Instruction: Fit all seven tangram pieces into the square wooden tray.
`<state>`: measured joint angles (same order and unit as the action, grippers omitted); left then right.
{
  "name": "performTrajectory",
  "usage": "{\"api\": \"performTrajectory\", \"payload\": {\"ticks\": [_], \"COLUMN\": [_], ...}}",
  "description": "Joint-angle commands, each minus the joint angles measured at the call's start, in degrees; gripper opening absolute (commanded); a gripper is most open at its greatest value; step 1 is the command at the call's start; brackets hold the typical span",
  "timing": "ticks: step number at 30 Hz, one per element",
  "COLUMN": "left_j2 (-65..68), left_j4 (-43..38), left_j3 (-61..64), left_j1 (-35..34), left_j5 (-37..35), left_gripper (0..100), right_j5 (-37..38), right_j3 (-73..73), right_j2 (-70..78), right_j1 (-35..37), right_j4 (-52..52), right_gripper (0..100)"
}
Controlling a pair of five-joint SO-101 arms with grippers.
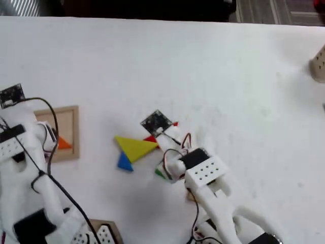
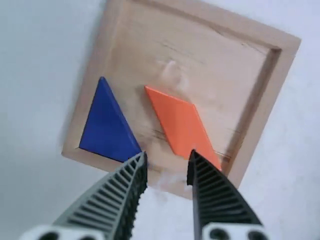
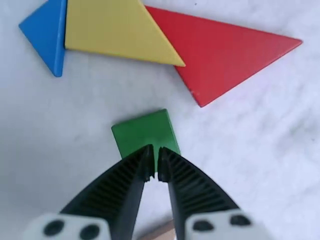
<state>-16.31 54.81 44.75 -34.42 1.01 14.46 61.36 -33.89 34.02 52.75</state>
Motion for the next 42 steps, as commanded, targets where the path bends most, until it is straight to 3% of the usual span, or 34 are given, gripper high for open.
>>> {"api": "performTrajectory", "payload": {"ticks": [1, 11, 19, 27, 34, 40, 42], "left_j2": [7.16, 26.15, 32.4, 24.75, 10.51, 8.4, 8.4], "left_j4": [-1.32, -0.53, 4.13, 4.48, 12.48, 17.32, 17.05], "left_j3": [-7.56, -21.36, -29.01, -29.19, -28.48, -20.66, -17.23], "left_j1": [0.75, 0.75, 1.8, 5.41, 5.23, 5.41, 5.67], "left_j5": [-0.53, -0.53, -0.53, -0.53, -0.53, 0.26, 4.48], "left_gripper": [14, 14, 14, 14, 14, 14, 14], "right_j5": [0.97, 0.97, 0.97, 0.97, 0.97, 0.97, 0.97], "right_j3": [-0.18, -0.18, -0.26, -0.35, -0.18, -0.18, -0.18], "right_j2": [-1.71, -1.71, -1.71, -1.71, -1.71, -1.71, -1.71], "right_j1": [0.75, 0.66, 0.66, 0.75, 0.84, 0.92, 0.92], "right_j4": [-1.1, -1.1, -1.1, -1.1, -1.1, -1.1, -1.1], "right_gripper": [1.7, 1.8, 1.8, 1.8, 1.8, 1.8, 1.8]}}
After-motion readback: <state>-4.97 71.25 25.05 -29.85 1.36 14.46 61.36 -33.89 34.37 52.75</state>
